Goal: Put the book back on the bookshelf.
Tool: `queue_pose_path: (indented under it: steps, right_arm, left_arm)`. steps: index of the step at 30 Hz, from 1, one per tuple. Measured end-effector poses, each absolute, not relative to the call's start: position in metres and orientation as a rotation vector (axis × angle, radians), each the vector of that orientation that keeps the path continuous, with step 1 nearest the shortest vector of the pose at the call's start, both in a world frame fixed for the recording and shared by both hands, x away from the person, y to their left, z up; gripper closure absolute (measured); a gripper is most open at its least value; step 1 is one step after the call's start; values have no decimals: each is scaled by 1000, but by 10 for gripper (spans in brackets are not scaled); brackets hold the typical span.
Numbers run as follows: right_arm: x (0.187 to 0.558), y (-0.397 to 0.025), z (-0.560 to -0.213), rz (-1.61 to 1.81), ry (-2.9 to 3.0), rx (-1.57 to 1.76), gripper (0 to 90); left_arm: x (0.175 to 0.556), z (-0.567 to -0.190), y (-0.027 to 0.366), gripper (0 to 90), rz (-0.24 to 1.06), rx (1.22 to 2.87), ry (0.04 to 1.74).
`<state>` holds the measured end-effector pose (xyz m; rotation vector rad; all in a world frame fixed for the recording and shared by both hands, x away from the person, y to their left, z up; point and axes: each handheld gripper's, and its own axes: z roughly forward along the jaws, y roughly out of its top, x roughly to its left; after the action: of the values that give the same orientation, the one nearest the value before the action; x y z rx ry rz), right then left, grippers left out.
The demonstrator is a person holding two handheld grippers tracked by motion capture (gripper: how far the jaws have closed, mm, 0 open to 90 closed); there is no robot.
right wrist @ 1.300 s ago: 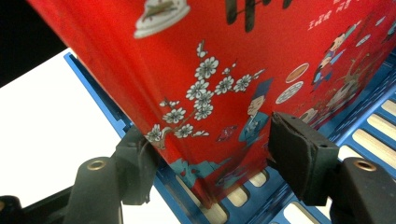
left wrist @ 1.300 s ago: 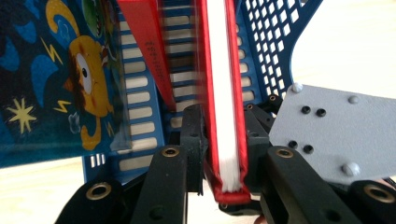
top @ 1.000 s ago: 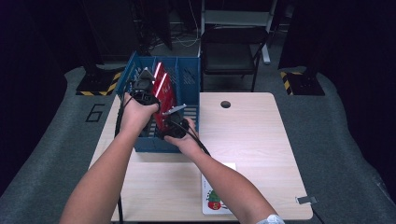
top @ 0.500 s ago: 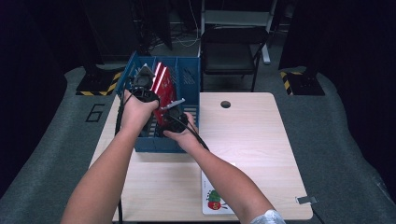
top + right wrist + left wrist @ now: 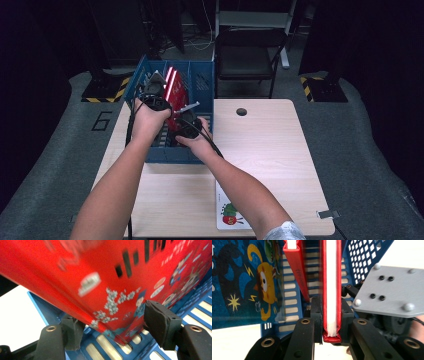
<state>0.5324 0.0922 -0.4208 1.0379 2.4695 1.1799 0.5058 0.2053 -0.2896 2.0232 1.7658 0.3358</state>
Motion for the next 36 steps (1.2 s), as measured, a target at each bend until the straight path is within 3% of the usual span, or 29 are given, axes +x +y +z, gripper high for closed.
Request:
queue_pose_path:
  steps: [18,36]
  right_arm:
    - [535,98,-410,1181,2481,1014,347]
    - [535,96,-420,1206,2460,1050,390]
  left_arm:
    - [503,-291,206,793,390,2031,1751]
    - [507,-302,215,788,333,1967,1790]
